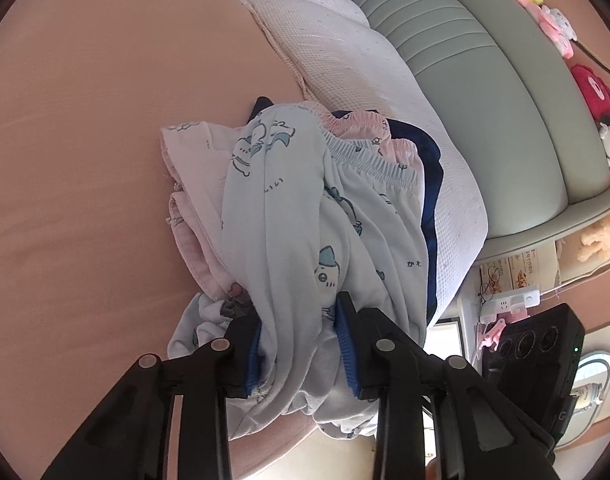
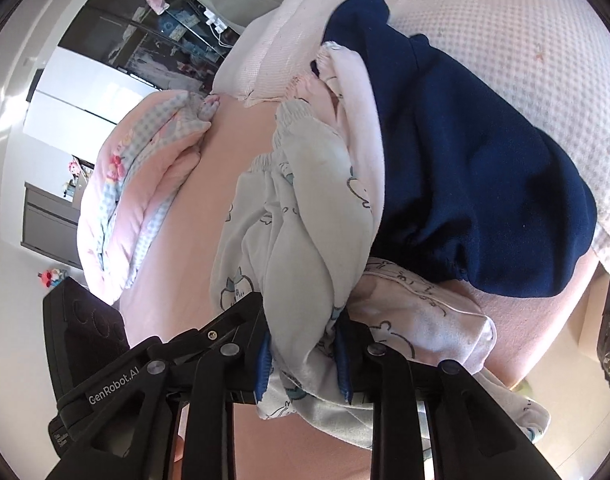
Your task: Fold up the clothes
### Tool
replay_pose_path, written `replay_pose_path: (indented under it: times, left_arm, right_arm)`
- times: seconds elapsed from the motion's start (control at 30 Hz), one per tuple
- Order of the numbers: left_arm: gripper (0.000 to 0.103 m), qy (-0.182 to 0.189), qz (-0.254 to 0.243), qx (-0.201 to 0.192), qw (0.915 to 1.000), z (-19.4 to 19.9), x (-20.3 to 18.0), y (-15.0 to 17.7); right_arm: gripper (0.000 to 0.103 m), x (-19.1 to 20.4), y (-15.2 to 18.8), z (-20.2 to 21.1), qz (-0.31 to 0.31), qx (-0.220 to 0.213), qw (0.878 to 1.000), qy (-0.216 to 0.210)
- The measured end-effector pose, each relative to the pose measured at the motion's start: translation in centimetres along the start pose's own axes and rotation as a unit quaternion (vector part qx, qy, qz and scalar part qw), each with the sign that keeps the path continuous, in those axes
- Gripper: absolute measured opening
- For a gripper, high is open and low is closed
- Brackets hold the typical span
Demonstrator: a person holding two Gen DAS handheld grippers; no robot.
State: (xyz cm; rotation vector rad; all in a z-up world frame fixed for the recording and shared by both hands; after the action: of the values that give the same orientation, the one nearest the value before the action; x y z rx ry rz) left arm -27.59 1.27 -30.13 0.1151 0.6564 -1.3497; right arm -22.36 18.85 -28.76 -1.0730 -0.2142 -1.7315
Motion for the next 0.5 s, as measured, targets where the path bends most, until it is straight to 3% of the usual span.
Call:
replay_pose_path:
  times: [0.07,0.27,0.5]
  left_arm:
    - [0.024,0.009,-0.005,-0.007,0.9999,0.8,-0.3,-0.1]
    - [0.024,0.053,0.003,-0.014,0.9985,2.6,-1.2,-0.7]
    - [0.024,0.088,-0.001,-0.047,0.995,6.2,-3.4,-2.5]
  right_arm:
    - [0.025,1.3,0.1,0.7,0.035,-0.012,0.999,0.028]
    - [0.025,3.9,-0.7,2.7,0.08,-0.03,0.996,0.034]
    - [0.025,7.3,-2.4,5.7,0.116,-0.063,0.991,0.012]
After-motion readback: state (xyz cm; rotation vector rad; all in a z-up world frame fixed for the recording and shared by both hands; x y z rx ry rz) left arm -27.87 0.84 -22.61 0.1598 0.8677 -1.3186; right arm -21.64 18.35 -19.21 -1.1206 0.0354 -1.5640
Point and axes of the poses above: each gripper's, at about its wrist camera, not at the fingertips, and z roughly against the way its jaws point, x to its left, y to its underside, the point moved 5 cm from there along -z, roughly the way its jaws point, and after that the axes turned 9 degrees about -y, right-handed, at the moved point
